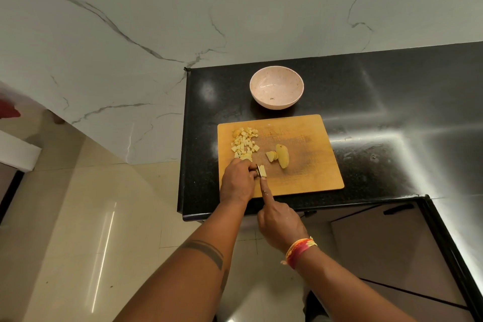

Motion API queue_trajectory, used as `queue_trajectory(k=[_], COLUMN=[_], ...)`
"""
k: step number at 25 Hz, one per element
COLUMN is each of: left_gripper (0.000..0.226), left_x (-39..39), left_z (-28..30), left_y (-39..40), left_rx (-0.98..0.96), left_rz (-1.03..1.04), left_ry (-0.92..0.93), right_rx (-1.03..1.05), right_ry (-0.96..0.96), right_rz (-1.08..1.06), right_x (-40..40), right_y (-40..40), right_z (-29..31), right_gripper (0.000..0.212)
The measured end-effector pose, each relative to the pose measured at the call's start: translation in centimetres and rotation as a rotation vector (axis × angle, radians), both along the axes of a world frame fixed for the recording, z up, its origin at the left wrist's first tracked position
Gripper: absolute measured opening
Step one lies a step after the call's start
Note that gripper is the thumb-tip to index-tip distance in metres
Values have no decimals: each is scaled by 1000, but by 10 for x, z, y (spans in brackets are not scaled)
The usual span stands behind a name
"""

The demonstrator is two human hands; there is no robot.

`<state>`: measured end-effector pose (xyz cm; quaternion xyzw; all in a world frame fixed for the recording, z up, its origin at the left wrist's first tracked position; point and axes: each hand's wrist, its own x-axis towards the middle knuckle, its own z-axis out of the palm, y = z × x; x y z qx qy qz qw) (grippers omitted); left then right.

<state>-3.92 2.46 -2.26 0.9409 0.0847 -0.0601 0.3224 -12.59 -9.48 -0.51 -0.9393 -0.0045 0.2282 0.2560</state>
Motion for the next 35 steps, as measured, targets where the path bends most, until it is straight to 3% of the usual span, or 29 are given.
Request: queue_trajectory(k=[7,11,15,23,35], left_gripper=[17,26,42,32,31], left_x=[-1,-10,-11,4,1], left_z=[2,5,4,4,3], left_y=[-3,-11,-23,-3,5], left_rx=[22,-6,95,81,68], left_rz=[16,20,-29,-267,-159], left_ry=[4,-20,-3,11,6], right_rx=[18,51,52,48,10], right_ry=[10,-55,-86,-58,-73], right_rz=[-1,-75,-106,-75,-51], right_x=[-39,-34,-18,-4,-10], right_y=[-16,-25,-34,-38,-17], right_z=[4,8,3,-3,-5], right_gripper=[83,82,82,82,81])
